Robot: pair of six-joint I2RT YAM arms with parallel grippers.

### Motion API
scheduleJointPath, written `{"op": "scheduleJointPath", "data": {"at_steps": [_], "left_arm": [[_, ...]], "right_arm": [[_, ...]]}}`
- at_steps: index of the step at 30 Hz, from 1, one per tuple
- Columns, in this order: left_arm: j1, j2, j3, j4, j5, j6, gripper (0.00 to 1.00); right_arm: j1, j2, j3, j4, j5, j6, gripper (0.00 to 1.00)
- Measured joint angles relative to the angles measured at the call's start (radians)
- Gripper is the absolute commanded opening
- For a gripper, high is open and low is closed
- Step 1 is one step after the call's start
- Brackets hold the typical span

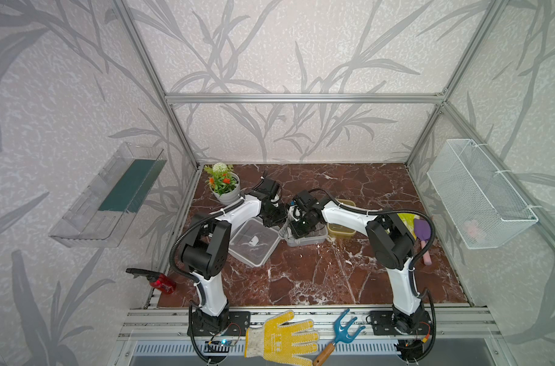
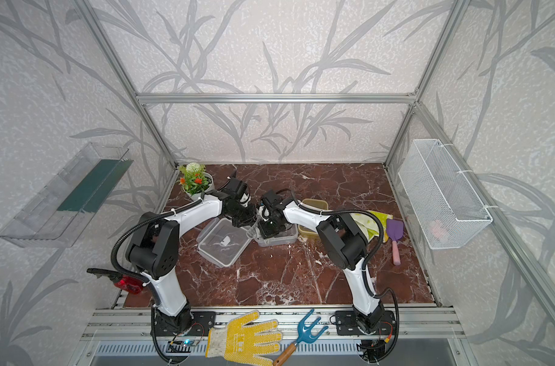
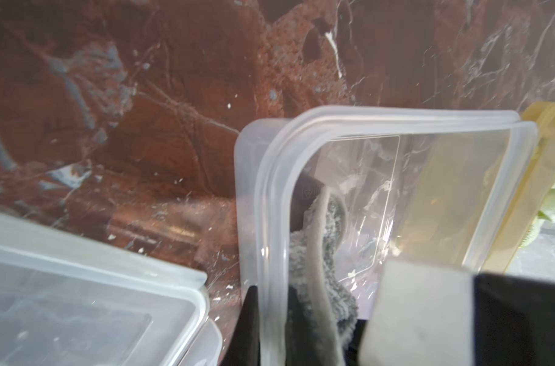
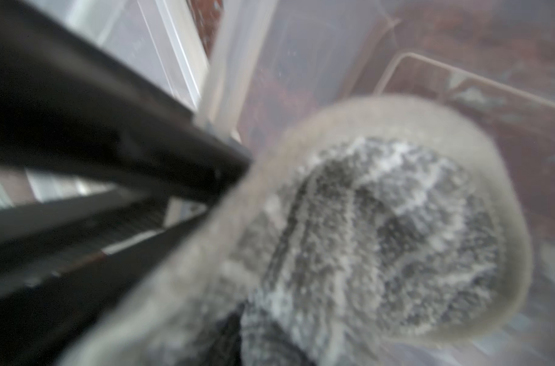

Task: Wipe the insides of the lunch boxes
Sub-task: Wipe the dirt inside the lunch box.

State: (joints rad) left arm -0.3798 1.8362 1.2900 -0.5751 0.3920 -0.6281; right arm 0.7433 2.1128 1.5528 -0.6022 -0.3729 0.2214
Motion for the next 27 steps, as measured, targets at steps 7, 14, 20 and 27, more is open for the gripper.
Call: {"op": "scheduleJointPath", "data": {"at_steps": [7,14,20,27], "left_arm": [[-0.003,0.0,0.019,-0.055,-0.047,0.034,0.1],[-0.004,0.005,0.035,-0.075,-0.074,0.061,0.1],[-0.008,0.012,0.052,-0.074,-0.076,0.071,0.09],[-0.01,0.024,0.064,-0.042,-0.077,0.071,0.09]], "right_arm": [[0.008,-0.001,0.042,-0.151,0.148,-0.103,0.0],[0.009,-0.006,0.058,-0.296,0.341,-0.2,0.0],[0.023,-0.006,0.09,-0.375,0.544,-0.265,0.0],[0.059,0.01,0.137,-0.396,0.787,-0.291,0.0]]}}
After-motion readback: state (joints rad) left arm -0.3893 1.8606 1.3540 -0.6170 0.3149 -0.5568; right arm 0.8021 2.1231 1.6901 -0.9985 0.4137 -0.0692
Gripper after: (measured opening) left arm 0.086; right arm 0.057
